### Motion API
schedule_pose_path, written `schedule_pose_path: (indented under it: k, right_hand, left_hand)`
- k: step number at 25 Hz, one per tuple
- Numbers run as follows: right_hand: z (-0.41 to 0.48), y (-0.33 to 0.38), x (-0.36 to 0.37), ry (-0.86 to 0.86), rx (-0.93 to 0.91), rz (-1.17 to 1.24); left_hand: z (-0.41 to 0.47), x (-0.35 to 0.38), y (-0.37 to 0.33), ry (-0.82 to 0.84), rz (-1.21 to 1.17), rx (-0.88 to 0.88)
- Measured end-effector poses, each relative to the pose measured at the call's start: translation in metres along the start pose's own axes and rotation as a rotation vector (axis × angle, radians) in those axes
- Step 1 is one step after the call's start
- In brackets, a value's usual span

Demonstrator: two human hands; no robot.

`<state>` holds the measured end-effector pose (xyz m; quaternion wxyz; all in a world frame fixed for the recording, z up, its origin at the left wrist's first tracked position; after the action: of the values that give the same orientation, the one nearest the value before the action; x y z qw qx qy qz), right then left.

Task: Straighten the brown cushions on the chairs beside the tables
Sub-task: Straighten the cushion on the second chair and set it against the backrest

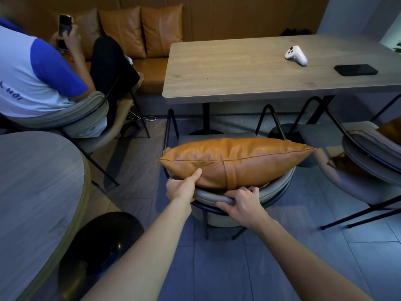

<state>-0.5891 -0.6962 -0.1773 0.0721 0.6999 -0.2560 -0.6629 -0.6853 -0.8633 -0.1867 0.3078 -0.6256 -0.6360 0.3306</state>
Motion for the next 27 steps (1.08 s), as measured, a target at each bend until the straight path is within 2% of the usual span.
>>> schedule_pose_path:
  k: [6,12,17,23,27]
  right_hand:
    - [0.0,-0.003,0.003,0.057,0.02,0.028]
    - [-0.002,0.011,0.001,0.099,0.007,-0.084]
    - [0.003,0.069,-0.002,0.099,-0.159,-0.285]
    - [0.03,0.115,0.012,0.206,-0.151,-0.615]
    - [0.05,0.126,0.017,0.317,-0.117,-0.655]
  left_hand:
    - [-0.003,-0.003,0.007,-0.004,-0.01,0.015]
    - [0.002,-0.008,0.005,0.006,0.017,-0.018]
    - [0.006,-0.005,-0.003,0.04,0.025,-0.021]
    - [0.012,-0.018,-0.011,0.24,0.116,-0.079]
    - [0.029,-0.026,-0.03,0.357,0.058,-0.111]
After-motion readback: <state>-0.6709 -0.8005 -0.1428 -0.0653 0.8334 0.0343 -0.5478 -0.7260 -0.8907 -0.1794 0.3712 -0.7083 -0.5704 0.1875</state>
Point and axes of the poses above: each hand's wrist, its own z-axis towards the middle knuckle, its own x-axis out of the palm, y = z × x, the point moved 8 cm from there along z, towards the middle knuckle, and after that the axes turned 1 degree about y, right-handed, at the moved point
